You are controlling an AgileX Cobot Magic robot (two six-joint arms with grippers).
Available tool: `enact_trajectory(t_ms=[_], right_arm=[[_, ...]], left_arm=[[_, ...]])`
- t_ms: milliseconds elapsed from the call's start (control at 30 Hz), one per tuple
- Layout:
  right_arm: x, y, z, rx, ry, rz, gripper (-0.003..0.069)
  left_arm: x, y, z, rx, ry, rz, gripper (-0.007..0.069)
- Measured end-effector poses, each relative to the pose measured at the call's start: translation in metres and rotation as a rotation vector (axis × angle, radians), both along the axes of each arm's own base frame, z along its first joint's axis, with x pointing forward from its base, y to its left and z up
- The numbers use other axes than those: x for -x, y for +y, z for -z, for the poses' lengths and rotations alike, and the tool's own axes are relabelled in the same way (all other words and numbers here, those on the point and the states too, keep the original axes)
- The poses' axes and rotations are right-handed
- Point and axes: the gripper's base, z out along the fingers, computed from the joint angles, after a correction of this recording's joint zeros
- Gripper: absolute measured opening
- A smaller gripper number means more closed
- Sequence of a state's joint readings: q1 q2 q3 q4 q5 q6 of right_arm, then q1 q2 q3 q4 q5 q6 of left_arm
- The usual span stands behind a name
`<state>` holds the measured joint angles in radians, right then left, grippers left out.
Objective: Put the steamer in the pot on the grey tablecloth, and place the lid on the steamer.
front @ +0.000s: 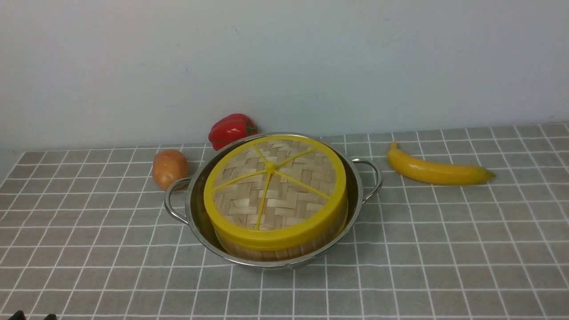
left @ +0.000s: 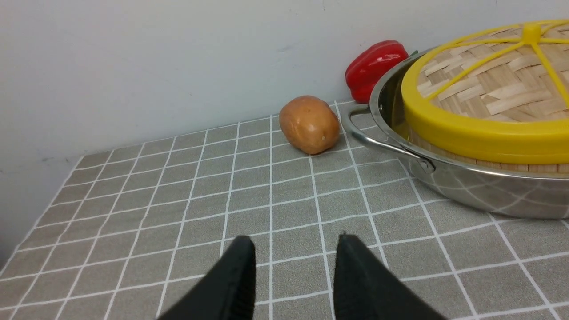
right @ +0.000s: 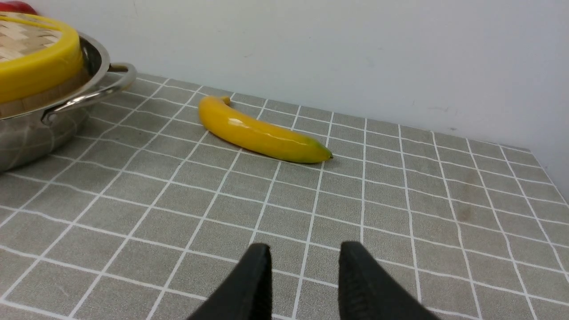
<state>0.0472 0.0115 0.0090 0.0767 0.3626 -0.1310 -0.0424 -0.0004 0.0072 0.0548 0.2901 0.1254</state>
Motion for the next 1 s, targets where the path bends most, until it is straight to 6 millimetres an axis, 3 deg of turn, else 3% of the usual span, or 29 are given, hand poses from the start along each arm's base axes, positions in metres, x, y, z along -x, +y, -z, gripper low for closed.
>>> enact_trajectory(t_ms=[1000], right_arm=[[0.0006, 0.0, 0.0008, -0.016, 0.007, 0.003, 0.024]], left_arm=[[0.0, 0.0, 0.0, 0.0, 0.0, 0.0, 0.0243]])
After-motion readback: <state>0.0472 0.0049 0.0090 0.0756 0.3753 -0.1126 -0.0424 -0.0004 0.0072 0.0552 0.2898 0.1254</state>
